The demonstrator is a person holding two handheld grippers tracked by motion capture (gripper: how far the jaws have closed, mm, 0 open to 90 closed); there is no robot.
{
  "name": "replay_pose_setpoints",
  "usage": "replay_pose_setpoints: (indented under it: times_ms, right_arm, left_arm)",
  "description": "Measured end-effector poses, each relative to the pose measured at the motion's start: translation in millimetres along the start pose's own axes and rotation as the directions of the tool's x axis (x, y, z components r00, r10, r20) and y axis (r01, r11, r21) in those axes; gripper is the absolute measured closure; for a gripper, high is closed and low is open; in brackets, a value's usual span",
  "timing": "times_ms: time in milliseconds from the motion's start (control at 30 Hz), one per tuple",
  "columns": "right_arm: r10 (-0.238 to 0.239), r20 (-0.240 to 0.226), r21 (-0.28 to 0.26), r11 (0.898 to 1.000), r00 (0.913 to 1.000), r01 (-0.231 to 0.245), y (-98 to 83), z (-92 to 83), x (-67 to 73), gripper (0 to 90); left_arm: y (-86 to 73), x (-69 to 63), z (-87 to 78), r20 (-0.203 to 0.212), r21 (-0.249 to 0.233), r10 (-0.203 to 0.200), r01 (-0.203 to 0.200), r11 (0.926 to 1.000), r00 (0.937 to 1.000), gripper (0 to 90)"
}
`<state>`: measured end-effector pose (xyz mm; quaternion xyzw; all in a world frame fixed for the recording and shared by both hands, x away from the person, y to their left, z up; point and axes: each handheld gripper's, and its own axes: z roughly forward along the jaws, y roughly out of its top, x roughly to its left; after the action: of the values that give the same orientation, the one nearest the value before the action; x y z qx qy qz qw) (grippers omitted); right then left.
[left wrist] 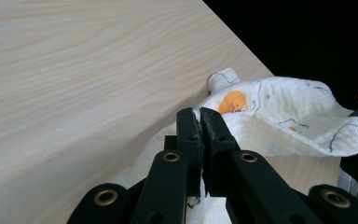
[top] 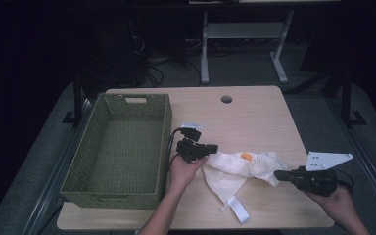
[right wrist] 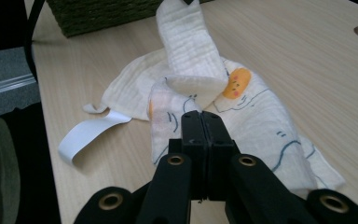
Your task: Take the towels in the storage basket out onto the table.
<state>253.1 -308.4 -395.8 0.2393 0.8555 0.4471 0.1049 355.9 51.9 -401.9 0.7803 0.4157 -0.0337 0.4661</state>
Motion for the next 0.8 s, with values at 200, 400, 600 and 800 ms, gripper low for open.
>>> replay_pose_setpoints:
  times_ms: [200, 400, 600, 800]
  right_arm:
    - [0.038, 0.013, -0.01, 0.999, 0.9992, -0.038, 2.5, 1.0, -16.3, 88.9]
    - [0.066, 0.013, 0.011, 0.998, 0.9977, -0.066, 4.1, 8.5, -33.1, 88.7]
    - [0.091, 0.003, 0.014, 0.996, 0.9959, -0.091, 7.0, 10.6, -47.8, 88.9]
    - [0.225, 0.195, -0.064, 0.974, 0.9547, -0.216, 57.3, 21.3, -133.9, 75.8]
  left_arm:
    - [6.0, 6.1, 0.3, -0.016, -0.028, -0.022, 0.021, 0.9994, 0.9996, 87.4]
    - [13.0, 13.2, 5.1, -0.027, -0.053, -0.041, 0.039, 0.9978, 0.9988, 87.4]
    - [26.3, 16.4, 10.6, -0.035, -0.067, -0.034, 0.031, 0.9973, 0.9988, 87.6]
    - [66.5, 30.9, 14.0, -0.219, -0.271, -0.139, 0.077, 0.9596, 0.9658, 75.9]
